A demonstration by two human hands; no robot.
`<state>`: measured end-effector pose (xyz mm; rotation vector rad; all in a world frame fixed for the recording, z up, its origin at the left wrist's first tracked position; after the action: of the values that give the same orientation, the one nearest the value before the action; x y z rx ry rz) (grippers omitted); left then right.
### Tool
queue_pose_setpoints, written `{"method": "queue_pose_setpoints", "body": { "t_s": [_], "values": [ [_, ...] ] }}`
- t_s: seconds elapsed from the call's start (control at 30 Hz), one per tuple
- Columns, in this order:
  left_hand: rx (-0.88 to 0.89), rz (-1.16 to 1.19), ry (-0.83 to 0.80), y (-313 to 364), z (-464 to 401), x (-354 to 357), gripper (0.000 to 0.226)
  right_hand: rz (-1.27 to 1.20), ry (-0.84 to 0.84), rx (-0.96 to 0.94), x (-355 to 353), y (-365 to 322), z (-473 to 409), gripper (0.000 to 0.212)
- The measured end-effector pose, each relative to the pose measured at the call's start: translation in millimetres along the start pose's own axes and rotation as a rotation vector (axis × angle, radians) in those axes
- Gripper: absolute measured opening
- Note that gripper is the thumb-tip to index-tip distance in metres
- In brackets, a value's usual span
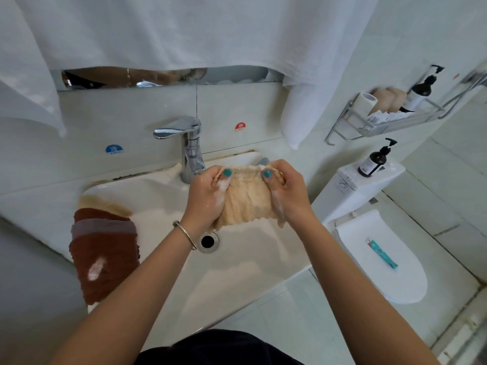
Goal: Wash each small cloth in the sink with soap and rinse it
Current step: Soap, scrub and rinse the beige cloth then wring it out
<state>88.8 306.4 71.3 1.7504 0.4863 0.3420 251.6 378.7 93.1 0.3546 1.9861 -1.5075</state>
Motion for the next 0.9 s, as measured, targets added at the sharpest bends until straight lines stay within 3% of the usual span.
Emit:
{"method": "queue_pose_setpoints", "body": {
  "t_s": [0.07,0.23,0.33,0.47,0.6,0.73,0.9],
  "values": [
    [-0.002,-0.018,0.117,-2,2,2,0.033,-0.036,0.055,0.020,7,-5,8,0.024],
    [-0.121,0.104,0.383,-12,-1,7,0.035,0.082,0.041,-0.072,40,-28,37,0.021],
    [-0.137,0.224,0.315,-15,8,21,0.033,0.186,-0.017,-0.130,48,-38,39,0.024],
    [-0.151,0.263,0.191,-8,31,44,0.037,-0.005,0.074,0.103,37,-14,16,0.032],
    [-0.181,0.295,0.299,-10,9,24,0.041,0.083,0.002,-0.063,47,-36,37,0.034],
    [-0.145,0.274,0.206,6,22,42,0.041,-0.052,0.086,0.115,34,-19,14,0.038],
    [-0.147,0.300,0.243,11,1,30,0.041,0.036,0.030,-0.005,38,-35,23,0.037]
  ]
}}
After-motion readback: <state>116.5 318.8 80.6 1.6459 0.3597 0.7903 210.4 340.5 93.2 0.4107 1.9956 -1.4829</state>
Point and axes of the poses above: each hand's wrist, its own z-axis away from the middle knuckle, its own x-axis out of the palm, y = z × x, the point moved 7 cm from there along -z, towards the middle knuckle, and after that the axes turned 9 degrees about z, right-handed, at the moved point
